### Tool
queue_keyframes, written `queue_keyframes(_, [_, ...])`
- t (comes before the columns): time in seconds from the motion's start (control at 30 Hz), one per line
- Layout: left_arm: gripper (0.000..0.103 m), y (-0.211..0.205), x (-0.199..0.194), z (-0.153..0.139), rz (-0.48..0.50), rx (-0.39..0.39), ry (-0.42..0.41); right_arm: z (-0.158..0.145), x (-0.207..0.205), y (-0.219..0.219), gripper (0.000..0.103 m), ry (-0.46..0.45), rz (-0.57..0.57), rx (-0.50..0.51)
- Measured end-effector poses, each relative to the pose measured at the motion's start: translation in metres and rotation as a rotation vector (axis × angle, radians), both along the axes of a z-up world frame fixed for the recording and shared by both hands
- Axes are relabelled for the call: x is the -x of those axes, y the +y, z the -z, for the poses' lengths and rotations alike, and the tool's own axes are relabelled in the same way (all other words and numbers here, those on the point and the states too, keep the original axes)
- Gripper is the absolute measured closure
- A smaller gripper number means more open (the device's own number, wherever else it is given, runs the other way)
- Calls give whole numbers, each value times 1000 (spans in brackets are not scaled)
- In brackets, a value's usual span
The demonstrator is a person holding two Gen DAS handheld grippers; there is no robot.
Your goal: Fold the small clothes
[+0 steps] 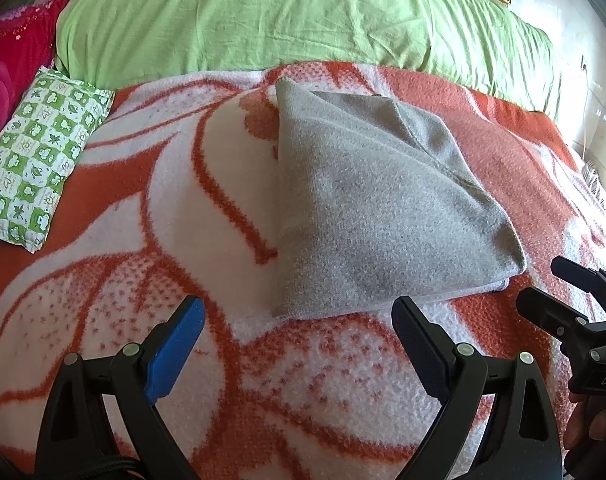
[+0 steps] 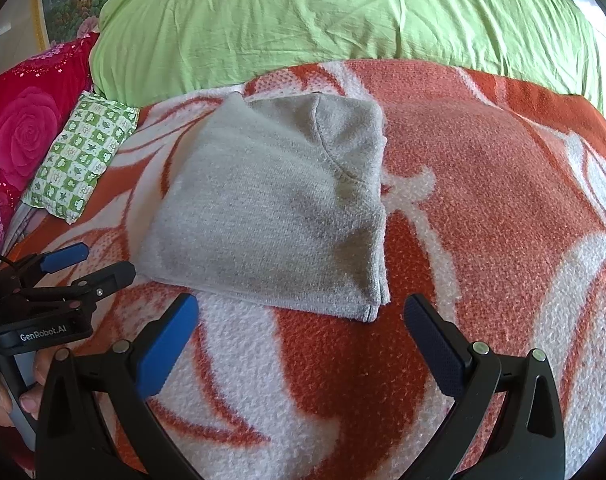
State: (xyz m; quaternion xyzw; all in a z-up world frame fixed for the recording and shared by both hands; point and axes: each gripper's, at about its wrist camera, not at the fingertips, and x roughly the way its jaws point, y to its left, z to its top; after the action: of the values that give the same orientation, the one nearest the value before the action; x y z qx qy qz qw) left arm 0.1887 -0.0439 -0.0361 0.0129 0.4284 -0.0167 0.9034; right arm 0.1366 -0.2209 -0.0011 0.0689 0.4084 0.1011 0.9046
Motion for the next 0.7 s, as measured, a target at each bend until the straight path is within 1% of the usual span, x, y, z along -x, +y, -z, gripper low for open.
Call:
queue_keyframes(0.2, [8, 0, 2, -3, -9, 0, -10, -1, 0, -3, 1, 3, 3, -8])
queue_keyframes(0.47, [9, 4, -1, -4, -29, 5, 1, -1, 0, -4, 1, 7, 4, -7])
queue_keyframes(0.7, [9, 3, -6, -5, -25, 5, 3, -2, -2, -7, 1, 3, 4, -10])
